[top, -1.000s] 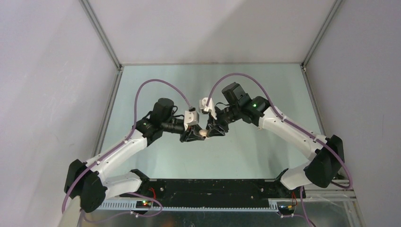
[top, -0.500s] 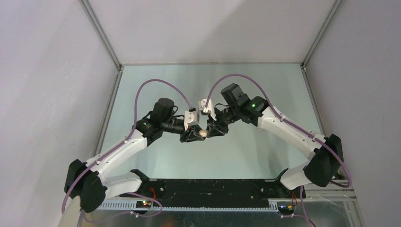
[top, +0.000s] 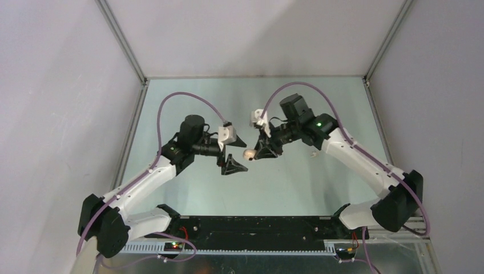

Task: Insert the wireless bluetooth earbuds into the charging case
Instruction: Pick up the charging case at the center of the board.

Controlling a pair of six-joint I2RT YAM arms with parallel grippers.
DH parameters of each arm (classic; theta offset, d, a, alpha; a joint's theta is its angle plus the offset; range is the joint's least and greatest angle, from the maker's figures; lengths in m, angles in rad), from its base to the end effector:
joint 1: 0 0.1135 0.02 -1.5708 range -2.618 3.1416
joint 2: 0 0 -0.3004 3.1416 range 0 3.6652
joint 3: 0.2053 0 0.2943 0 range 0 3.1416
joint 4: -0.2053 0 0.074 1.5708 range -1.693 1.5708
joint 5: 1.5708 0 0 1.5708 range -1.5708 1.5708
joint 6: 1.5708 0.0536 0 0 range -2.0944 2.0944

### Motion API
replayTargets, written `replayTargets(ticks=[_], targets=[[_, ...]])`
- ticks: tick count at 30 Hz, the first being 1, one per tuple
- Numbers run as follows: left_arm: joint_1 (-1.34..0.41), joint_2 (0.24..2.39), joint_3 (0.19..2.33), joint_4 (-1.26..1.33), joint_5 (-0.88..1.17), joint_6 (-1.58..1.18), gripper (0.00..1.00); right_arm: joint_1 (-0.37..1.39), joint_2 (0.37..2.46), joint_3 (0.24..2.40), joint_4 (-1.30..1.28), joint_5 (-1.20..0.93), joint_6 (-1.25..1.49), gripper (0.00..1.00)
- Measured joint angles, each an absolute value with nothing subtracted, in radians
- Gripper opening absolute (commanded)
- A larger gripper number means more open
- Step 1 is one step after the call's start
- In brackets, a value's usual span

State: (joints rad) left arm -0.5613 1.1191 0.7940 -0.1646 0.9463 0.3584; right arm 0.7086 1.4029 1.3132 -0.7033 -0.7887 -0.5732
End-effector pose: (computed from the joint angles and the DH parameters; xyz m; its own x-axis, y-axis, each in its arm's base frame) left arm 0.2088 -0.1827 0.2991 -0.0511 0.2744 -0.9603 0.9987 0.0188 -0.0478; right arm 0.2338 0.2505 0.3640 -0.0008 -0.5041 -0.8637 -0.9963 -0.0740 0.0441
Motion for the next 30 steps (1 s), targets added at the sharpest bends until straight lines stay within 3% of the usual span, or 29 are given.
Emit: replayTargets(ticks=[11, 30], targets=[[-0.473, 1.116, 0.639, 0.435, 1.037, -0.153, 0.96, 0.626, 1.254, 1.195, -0.381, -0.851, -0.295, 0.00], [-0.472, 1.118, 0.638, 0.578, 1.058, -0.288, 0.61, 0.659, 1.277, 1.119, -0.169, -0.769, -0.131, 0.00]])
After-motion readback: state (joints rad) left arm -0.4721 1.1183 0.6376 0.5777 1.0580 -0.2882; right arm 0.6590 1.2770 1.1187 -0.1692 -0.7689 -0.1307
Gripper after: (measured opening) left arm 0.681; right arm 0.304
